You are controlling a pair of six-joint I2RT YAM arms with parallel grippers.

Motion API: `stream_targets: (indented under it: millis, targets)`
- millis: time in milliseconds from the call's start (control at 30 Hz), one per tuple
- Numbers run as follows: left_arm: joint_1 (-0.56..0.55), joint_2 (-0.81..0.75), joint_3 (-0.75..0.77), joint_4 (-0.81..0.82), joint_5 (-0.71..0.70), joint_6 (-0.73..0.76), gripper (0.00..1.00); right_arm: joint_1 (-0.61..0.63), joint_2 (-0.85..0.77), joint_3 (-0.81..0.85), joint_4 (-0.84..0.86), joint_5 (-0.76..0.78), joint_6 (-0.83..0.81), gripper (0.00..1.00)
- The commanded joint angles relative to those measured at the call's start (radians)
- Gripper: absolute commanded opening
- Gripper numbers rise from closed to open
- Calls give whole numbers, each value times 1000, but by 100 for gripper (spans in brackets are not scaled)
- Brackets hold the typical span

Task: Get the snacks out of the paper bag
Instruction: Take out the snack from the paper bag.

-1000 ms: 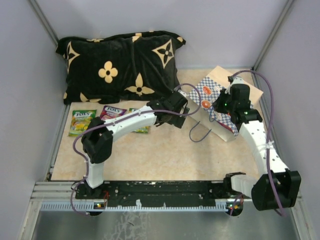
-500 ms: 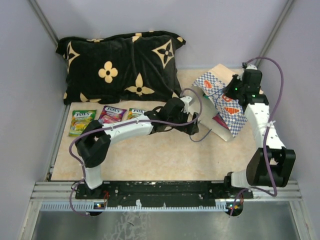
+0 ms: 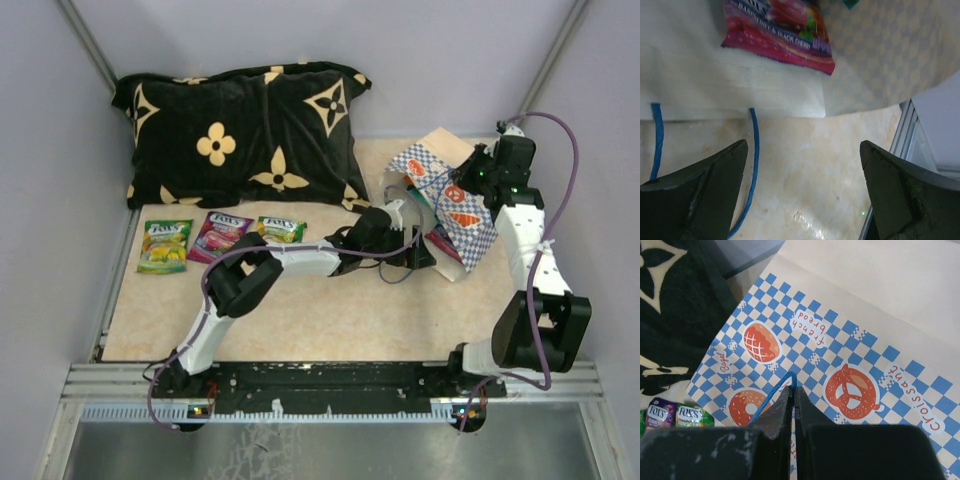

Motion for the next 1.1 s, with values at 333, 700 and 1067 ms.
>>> stream_targets:
  millis: [333, 700, 1067]
  targets:
    - [-7, 278, 348, 54, -170, -144, 93, -12, -88, -32, 50, 34, -10, 0]
    - [-9, 330, 380, 24, -286, -47, 89, -37, -88, -79, 110, -12, 13, 0]
    - [-31, 458, 533, 100, -367, -114, 51, -74, -13, -84, 179, -63, 44, 0]
